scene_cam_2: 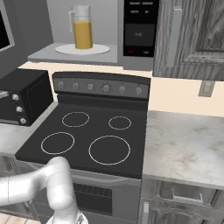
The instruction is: Close the microwave door.
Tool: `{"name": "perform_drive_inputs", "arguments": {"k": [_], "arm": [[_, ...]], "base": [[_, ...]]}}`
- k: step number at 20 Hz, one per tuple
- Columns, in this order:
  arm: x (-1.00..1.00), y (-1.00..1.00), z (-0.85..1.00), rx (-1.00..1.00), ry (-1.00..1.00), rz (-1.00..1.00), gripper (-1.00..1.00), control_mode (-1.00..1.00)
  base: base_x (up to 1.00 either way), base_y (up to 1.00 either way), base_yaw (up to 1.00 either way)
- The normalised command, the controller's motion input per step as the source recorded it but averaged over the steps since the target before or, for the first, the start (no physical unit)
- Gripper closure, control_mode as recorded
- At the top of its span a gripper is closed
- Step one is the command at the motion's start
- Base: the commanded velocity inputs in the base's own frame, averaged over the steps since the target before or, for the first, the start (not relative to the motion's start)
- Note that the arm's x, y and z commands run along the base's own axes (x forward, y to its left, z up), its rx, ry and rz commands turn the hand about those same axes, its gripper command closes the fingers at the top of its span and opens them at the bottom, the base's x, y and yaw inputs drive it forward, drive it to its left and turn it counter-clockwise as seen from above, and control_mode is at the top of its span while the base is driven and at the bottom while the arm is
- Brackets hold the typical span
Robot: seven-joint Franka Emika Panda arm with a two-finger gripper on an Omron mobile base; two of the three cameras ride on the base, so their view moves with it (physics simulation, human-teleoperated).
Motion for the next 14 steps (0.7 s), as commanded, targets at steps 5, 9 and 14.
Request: {"name": "perform_drive_inputs", "arguments": {"k": [5,9,14], "arm": [[0.69,0.04,0.00,0.06,0.00,0.06,-1.00,-1.00],[0.26,0.00,0.02,0.12,0.00,0.03,-1.00,-1.00],[-0.03,0.00,0.31,0.07,-0.02,0.00,-1.00,-1.00]], "base": [[0.00,0.00,0.00],[0.00,0.00,0.00],[0.00,0.00,0.00]]}}
